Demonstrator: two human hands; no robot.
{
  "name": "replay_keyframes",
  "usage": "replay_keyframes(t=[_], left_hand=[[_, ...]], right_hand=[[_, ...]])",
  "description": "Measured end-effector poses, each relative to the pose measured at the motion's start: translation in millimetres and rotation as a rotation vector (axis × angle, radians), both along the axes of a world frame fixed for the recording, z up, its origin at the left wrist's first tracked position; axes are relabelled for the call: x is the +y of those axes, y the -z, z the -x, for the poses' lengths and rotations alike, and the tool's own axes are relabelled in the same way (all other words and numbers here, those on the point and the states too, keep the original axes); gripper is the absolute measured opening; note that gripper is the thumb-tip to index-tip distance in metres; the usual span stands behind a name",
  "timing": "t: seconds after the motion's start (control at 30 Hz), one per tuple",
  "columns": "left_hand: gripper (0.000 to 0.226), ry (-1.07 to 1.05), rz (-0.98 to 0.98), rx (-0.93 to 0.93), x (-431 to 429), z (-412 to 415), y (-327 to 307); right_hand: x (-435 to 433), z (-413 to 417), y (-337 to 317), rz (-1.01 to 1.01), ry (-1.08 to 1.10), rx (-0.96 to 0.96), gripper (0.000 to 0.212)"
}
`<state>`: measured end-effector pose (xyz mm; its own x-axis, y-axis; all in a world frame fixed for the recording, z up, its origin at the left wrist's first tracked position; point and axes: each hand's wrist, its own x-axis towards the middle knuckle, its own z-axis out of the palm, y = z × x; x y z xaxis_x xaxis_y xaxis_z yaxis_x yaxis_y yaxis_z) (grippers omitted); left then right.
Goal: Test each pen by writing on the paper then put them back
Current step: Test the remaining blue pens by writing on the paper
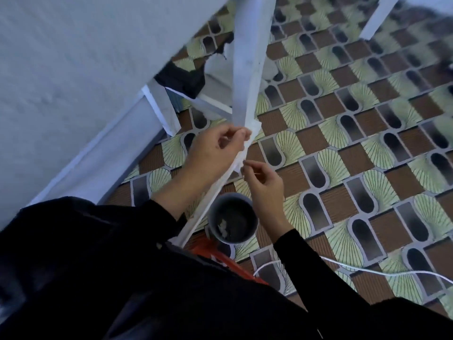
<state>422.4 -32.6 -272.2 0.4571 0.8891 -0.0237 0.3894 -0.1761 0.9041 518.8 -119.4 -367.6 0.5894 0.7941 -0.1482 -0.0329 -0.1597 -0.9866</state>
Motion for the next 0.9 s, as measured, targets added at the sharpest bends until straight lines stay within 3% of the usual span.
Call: replay_keyframes(t=[0.17, 0.33, 0.4, 0.6, 0.9], left_hand=[[0.018, -0.068, -0.146, -0.207, -32.1, 30.3, -88.5], [0.016, -0.126, -0.465, -0.227, -68.8, 78.9, -187.3], [0.016, -0.173, -0.579, -0.183, -83.2, 108.0, -222.8], [0.015, -0.428, -0.823, 0.173, -103.8, 220.5, -295.6], [0.012, -0.895, -0.721, 0.347, -88.9, 404.2, -322.3]], right_hand=[[9.0, 20.5, -93.4, -0.31, -0.101, -0.069, 0.015], [19.8, 50.5, -195.4, -0.555, -0.264, -0.168, 0.009], [26.4, 68.3, -232.6, -0.664, -0.333, -0.236, 0.012], [47.2, 139.4, -327.9, -0.927, -0.522, -0.408, 0.014], [91.5, 287.7, -393.3, -1.169, -1.005, -0.649, 0.012]])
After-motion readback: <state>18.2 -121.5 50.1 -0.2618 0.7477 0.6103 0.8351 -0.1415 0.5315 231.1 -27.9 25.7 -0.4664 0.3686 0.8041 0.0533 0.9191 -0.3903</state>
